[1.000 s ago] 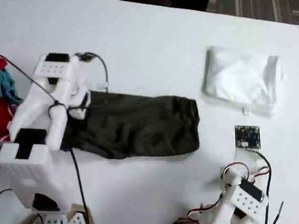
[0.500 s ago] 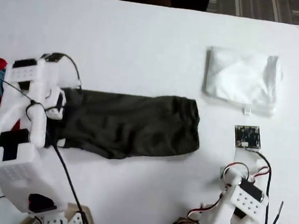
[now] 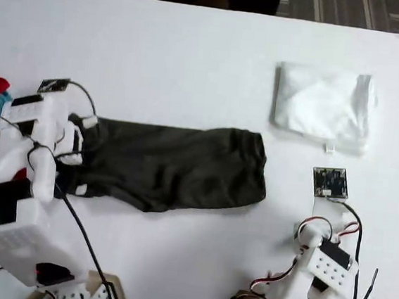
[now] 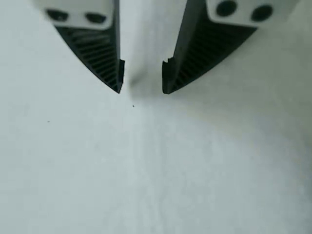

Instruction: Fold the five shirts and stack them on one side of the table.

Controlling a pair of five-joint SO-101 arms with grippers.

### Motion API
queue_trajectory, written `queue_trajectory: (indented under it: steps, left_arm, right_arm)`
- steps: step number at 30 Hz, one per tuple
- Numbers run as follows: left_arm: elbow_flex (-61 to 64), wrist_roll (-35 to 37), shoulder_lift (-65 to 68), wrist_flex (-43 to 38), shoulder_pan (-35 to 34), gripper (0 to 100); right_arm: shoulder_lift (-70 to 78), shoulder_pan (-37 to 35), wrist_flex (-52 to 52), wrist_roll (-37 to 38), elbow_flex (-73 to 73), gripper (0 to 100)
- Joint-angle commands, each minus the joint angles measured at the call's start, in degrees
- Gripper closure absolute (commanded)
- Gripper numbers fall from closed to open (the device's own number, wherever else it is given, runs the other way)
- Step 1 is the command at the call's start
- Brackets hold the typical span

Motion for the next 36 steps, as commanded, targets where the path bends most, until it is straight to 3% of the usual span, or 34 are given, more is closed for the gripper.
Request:
queue_trajectory:
  steps: [1,8,12,14,24,28,36]
  left_arm:
    - [-5.6,1.4,5.5,2.0,-0.7,84]
    - [-20.4,-2.3,19.5,15.2,8.6,85]
    - [-27.0,-2.2,24.9,19.4,13.3,98]
    - [-29.7,-2.1,26.4,20.8,14.7,97]
    - [-46.2,-0.1,19.3,32.1,23.4,97]
    - [-50.0,-0.4,12.4,33.2,28.0,97]
    - [-50.2,-0.6,2.5,30.3,42.9,97]
  right_arm:
    - [-1.4,0.0,-0.3,0.4,-0.3,86.5]
    - [-1.4,0.0,-0.3,0.4,-0.3,86.5]
    - [-1.4,0.3,-0.3,0.3,-0.3,86.5]
    - [-1.4,0.3,-0.3,0.3,-0.3,86.5]
    - [-1.4,1.1,-0.3,0.1,-0.4,86.5]
    - [-1.5,5.1,-0.3,-1.6,-0.8,86.5]
    - [-1.5,21.4,-0.8,-0.6,-1.2,86.5]
